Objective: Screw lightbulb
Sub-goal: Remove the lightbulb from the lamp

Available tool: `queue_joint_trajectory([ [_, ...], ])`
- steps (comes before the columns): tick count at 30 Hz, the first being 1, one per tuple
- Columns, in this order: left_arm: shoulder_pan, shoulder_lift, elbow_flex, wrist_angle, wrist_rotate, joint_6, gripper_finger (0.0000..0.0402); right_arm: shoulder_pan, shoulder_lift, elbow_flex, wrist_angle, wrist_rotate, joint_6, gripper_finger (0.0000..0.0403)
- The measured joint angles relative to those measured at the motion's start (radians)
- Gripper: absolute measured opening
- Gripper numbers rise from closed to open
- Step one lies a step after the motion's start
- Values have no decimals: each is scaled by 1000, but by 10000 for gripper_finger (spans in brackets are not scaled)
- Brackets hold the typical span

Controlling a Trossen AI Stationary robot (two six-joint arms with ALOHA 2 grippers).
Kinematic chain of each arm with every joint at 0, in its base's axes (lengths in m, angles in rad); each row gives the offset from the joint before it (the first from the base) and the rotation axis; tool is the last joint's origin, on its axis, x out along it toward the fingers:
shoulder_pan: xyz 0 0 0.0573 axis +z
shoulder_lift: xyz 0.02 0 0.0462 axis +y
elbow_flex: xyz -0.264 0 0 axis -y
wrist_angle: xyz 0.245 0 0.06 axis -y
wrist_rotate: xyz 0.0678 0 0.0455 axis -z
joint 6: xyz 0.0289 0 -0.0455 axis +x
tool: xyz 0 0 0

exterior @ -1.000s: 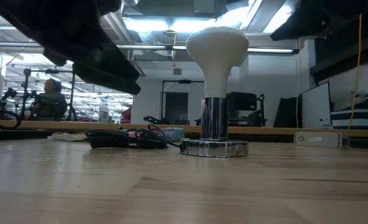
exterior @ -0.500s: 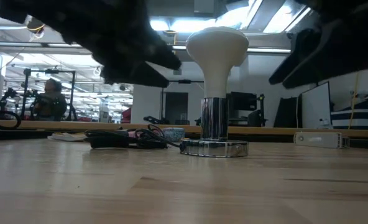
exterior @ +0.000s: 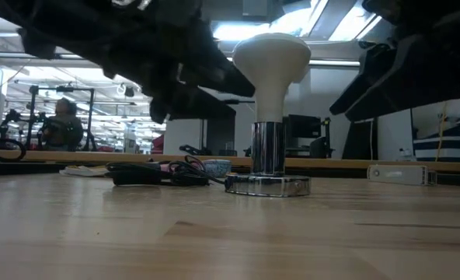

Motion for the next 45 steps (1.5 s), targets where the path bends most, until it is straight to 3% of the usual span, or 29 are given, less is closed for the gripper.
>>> queue_joint_trajectory([
  [5, -60, -46, 0, -90, -7, -25, 236, 1, -9, 0, 1, -28, -1, 305],
  [10, -159, -200, 0, -429, -65, -166, 196, 1, -21, 0, -2, -66, -18, 305],
  [15, -275, -380, 0, -802, -148, -393, 168, 1, -22, 0, -4, -100, -19, 305],
  [19, -385, -418, -2, -1017, -240, -670, 157, 1, -22, 0, 11, -102, -19, 305],
  [21, -439, -391, -37, -1002, -355, -809, 155, 1, -22, 0, 15, -101, -19, 305],
  [24, -481, -305, -113, -843, -594, -950, 156, 0, -22, 0, 29, -92, -20, 305],
  [27, -449, -178, -155, -585, -853, -975, 155, 0, -22, 0, 30, -92, -19, 305],
  [29, -397, -89, -158, -446, -937, -943, 153, 0, -22, 0, 30, -91, -19, 305],
  [34, -271, 77, -147, -254, -884, -976, 147, 0, -22, 0, 33, -91, -19, 305],
  [39, -197, 100, -145, -233, -782, -1096, 155, 0, -22, 0, 35, -90, -19, 305],
  [45, -152, 63, -144, -192, -539, -879, 194, 0, -22, 0, 34, -64, -20, 305],
])
